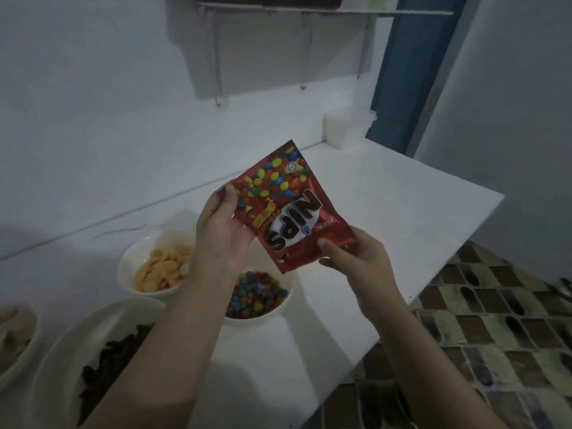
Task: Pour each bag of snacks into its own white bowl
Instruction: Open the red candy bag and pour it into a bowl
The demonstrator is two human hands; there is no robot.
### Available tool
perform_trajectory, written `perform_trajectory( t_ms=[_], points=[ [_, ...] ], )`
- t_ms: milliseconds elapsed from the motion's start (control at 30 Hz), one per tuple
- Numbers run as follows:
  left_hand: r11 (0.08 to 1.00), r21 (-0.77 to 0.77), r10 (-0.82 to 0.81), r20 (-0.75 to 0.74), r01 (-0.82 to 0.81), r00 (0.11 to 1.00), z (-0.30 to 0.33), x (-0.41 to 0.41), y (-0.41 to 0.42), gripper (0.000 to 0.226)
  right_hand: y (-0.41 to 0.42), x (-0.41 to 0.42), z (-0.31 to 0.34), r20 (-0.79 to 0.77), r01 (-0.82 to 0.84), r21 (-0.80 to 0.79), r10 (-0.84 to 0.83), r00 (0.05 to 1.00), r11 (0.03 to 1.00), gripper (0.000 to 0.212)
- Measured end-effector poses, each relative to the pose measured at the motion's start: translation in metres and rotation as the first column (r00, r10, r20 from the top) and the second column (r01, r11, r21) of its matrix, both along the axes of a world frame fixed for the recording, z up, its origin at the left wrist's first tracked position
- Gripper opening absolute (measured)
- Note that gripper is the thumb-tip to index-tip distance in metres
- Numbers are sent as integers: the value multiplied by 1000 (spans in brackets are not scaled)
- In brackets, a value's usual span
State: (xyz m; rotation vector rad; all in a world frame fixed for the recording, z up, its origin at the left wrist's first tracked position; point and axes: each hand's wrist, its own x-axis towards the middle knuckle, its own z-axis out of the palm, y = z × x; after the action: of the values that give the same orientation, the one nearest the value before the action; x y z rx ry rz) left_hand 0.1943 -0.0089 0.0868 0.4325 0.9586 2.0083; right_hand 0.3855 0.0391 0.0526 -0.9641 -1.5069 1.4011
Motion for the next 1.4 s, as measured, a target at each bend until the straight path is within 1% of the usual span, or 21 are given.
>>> perform_trajectory(
  t_ms=[33,67,167,233,300,333,400,533,600,667,733,867,967,1067,1167,1233,1333,1400],
  points=[
    [999,-4,-32,14,32,999,0,14,8,14,2,16,2,-59,28,-12,-28,998,1000,12],
    [999,-14,-45,24,46,999,-1,22,12,15,1,25,2,-81,49,0,-48,996,999,10],
    [994,-52,-96,-13,95,995,-2,64,33,18,2,73,1,-39,147,127,-143,989,981,4],
    [990,-90,-122,-102,113,987,-4,94,48,14,1,107,2,-31,216,181,-214,976,960,7],
    [978,-137,-186,-197,161,963,-6,131,63,9,1,148,3,-62,301,222,-294,954,927,6],
    [971,-151,-214,-221,183,951,-8,142,67,8,1,161,2,-73,333,238,-324,943,913,7],
    [951,-187,-289,-249,247,924,-16,175,78,4,1,196,0,-78,407,245,-400,913,880,11],
    [913,-275,-382,-307,302,872,-38,252,92,14,0,267,-15,-119,549,225,-536,836,805,24],
    [894,-304,-425,-348,329,836,-50,287,96,17,-3,296,-25,-106,603,210,-595,797,770,30],
    [874,-338,-467,-392,348,792,-64,317,99,19,-6,324,-38,-72,649,193,-649,758,736,31],
    [851,-375,-510,-422,368,750,-80,340,102,19,-9,348,-52,-49,692,156,-694,719,705,26],
    [798,-456,-585,-432,394,686,-114,374,106,19,-13,380,-89,20,750,82,-753,658,657,23],
    [725,-528,-670,-390,442,632,-138,395,114,16,-14,394,-124,72,788,-50,-785,615,613,28],
    [648,-593,-748,-376,478,548,-167,411,125,15,-7,404,-169,215,827,-82,-801,559,556,19],
    [568,-670,-807,-341,478,481,-210,421,141,18,7,412,-226,384,851,-108,-768,512,514,24],
    [544,-704,-816,-320,455,481,-241,424,148,19,14,415,-262,451,852,-124,-736,505,509,26],
    [531,-745,-810,-306,404,500,-302,429,155,18,24,420,-329,534,842,-176,-669,517,510,15],
    [524,-758,-809,-298,389,507,-355,432,156,16,32,423,-386,582,843,-183,-635,508,506,16]
  ],
)
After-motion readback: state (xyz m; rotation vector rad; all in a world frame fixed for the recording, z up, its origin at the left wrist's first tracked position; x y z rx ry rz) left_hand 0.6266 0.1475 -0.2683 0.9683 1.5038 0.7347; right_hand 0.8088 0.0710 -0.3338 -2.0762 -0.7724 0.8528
